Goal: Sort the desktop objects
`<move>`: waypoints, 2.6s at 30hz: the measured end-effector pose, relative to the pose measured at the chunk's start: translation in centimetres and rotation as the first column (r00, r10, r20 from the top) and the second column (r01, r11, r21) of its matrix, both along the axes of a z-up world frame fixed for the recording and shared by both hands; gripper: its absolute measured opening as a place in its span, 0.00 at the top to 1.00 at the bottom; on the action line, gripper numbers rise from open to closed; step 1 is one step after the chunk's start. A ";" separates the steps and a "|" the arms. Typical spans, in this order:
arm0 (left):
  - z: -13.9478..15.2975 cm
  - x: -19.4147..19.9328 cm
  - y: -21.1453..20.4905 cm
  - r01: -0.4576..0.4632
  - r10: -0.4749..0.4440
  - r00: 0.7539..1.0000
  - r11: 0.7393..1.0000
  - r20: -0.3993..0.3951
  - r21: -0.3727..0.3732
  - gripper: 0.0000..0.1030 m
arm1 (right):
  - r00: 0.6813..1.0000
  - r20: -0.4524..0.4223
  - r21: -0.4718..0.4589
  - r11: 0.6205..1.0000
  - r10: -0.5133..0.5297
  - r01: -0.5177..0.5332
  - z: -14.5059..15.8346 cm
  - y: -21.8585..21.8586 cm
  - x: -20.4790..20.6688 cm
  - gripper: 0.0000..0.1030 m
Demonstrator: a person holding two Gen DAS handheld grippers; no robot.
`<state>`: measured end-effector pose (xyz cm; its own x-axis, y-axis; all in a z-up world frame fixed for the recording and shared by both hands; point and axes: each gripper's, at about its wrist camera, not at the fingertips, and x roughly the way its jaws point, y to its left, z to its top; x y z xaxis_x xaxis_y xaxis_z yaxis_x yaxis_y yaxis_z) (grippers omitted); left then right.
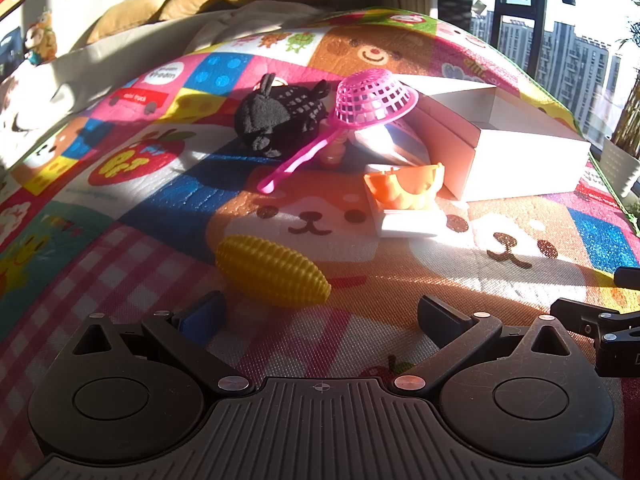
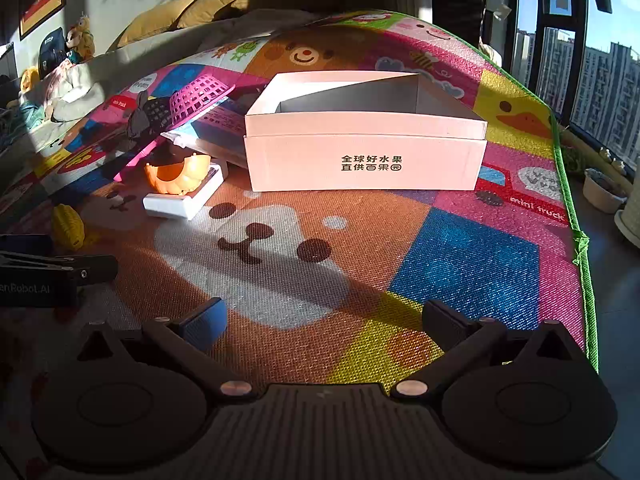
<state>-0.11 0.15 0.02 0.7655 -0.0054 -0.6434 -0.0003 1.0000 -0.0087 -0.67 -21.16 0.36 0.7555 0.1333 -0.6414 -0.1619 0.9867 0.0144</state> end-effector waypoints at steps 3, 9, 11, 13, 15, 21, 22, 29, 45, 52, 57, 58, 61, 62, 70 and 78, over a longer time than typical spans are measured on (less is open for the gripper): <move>0.0 0.0 0.0 0.000 0.000 1.000 1.000 0.000 0.001 0.00 | 1.000 0.000 0.000 1.000 0.000 0.000 0.0 0.0 0.0 0.00; 0.0 0.0 0.0 0.000 0.000 1.000 1.000 0.000 0.000 0.00 | 1.000 0.000 0.000 1.000 0.000 0.000 0.0 0.0 0.0 0.00; 0.0 0.0 0.0 0.000 0.000 1.000 1.000 0.000 -0.001 0.00 | 1.000 0.000 0.000 1.000 0.000 0.000 0.0 0.0 0.0 0.00; 0.0 0.0 0.0 0.000 0.000 1.000 1.000 0.000 0.000 0.00 | 1.000 0.001 0.001 1.000 0.000 0.000 0.0 0.0 0.0 0.00; 0.0 0.0 0.0 0.000 0.000 1.000 1.000 0.000 0.000 0.00 | 1.000 0.001 0.001 1.000 0.000 0.000 0.0 0.0 0.0 0.00; 0.0 0.0 0.0 0.000 0.000 1.000 1.000 0.001 -0.001 0.00 | 1.000 0.001 0.000 1.000 0.000 0.000 0.0 0.0 0.0 0.00; 0.0 0.0 0.0 0.000 0.000 1.000 1.000 0.001 -0.001 0.00 | 1.000 0.001 0.001 1.000 -0.001 0.001 0.0 0.0 0.0 0.00; 0.0 0.0 0.0 0.000 0.000 1.000 1.000 0.001 -0.001 0.00 | 1.000 0.000 0.001 1.000 0.000 0.000 0.0 0.0 0.0 0.00; 0.2 0.0 -0.4 0.009 -0.009 0.999 1.000 -0.038 0.023 0.00 | 0.998 -0.066 -0.013 1.000 0.015 -0.016 0.4 0.2 0.8 0.00; 0.0 -0.9 -0.3 0.031 -0.031 0.999 0.999 -0.020 0.015 0.00 | 0.998 -0.054 -0.013 1.000 0.012 -0.013 0.3 0.2 0.6 0.00; 0.0 -0.8 -0.4 0.019 -0.019 1.000 1.000 -0.014 0.017 0.00 | 0.999 -0.050 -0.018 1.000 0.011 -0.012 0.3 0.3 0.6 0.00; 0.0 -0.8 -0.4 0.019 -0.019 1.000 1.000 -0.014 0.014 0.00 | 0.999 -0.051 -0.017 1.000 0.011 -0.012 0.3 0.3 0.7 0.00; 0.0 -0.8 -0.4 0.019 -0.019 1.000 1.000 -0.011 0.011 0.00 | 0.999 -0.052 -0.019 1.000 0.012 -0.013 0.4 0.3 0.7 0.00; 0.0 -0.8 -0.4 0.019 -0.019 1.000 1.000 -0.010 0.009 0.00 | 0.999 -0.053 -0.016 1.000 0.013 -0.014 0.4 0.2 0.7 0.00; 0.0 -0.1 -0.4 0.005 -0.005 1.000 1.000 -0.017 0.002 0.00 | 0.999 -0.048 -0.011 1.000 0.017 -0.017 0.4 0.0 0.6 0.00; -0.1 -0.3 -0.3 0.019 -0.019 1.000 1.000 -0.018 0.014 0.00 | 0.999 -0.046 -0.008 1.000 0.017 -0.017 0.4 0.3 0.8 0.00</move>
